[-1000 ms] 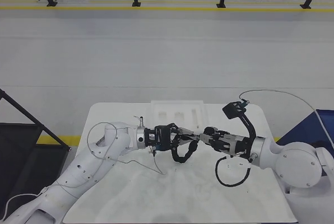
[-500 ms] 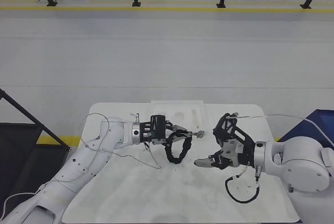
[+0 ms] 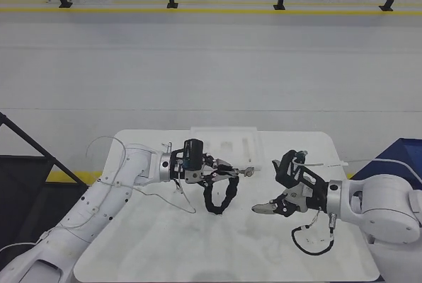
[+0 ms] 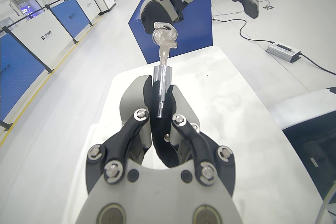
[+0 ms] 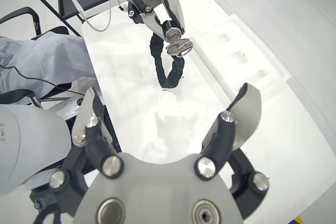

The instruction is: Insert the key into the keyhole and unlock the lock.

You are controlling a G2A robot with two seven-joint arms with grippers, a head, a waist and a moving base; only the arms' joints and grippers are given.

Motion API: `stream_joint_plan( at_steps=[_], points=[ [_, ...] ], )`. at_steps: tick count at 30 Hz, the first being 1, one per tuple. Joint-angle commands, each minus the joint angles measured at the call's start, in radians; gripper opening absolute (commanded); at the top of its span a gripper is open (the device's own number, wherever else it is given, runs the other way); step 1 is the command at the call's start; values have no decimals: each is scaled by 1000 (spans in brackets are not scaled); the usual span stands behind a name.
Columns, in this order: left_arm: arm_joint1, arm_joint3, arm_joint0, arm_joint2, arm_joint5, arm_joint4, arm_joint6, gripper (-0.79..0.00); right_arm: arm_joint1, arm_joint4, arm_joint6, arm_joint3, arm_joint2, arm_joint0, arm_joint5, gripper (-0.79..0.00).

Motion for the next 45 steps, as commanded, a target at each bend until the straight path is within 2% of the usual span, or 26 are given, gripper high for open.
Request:
stream_joint_plan(
  at_steps=[1, 10, 13, 15, 23, 29, 30, 31, 33, 35, 38, 45],
  points=[
    [12, -20, -10, 7, 0, -24, -28, -785, 0, 0, 0, 0, 0, 0, 0, 0],
    [41, -59, -29, 42, 0, -116, -131, -785, 1, -25, -11, 6, -8, -7, -3, 0],
    [47, -58, -37, 56, 0, -139, -175, -785, 5, -58, 4, 13, -28, 14, -88, 0],
    [50, -58, -42, 67, 0, -162, -195, -785, 8, -90, -2, 24, -42, 40, -181, 0],
    [61, -53, -76, 115, 0, -238, -257, -785, 30, -343, -220, 51, -135, 106, -422, 0],
    [67, -51, -93, 141, 0, -256, -267, -785, 29, -499, -339, 28, -135, 99, -454, 0],
    [68, -51, -95, 146, 0, -258, -268, -785, 29, -522, -361, 23, -135, 96, -453, -65],
    [69, -50, -97, 150, 0, -259, -268, -785, 29, -542, -382, 22, -136, 91, -453, -222],
    [70, -48, -102, 159, 0, -262, -266, -785, 29, -587, -414, 18, -136, 85, -451, -416],
    [71, -46, -107, 167, 0, -265, -265, -785, 28, -625, -446, 17, -139, 80, -447, -511],
    [73, -44, -115, 178, 0, -267, -263, -785, 27, -679, -484, 17, -148, 75, -439, -597],
    [78, -38, -129, 201, 0, -277, -251, -785, 27, -771, -514, 20, -175, 69, -411, -610]
  ],
)
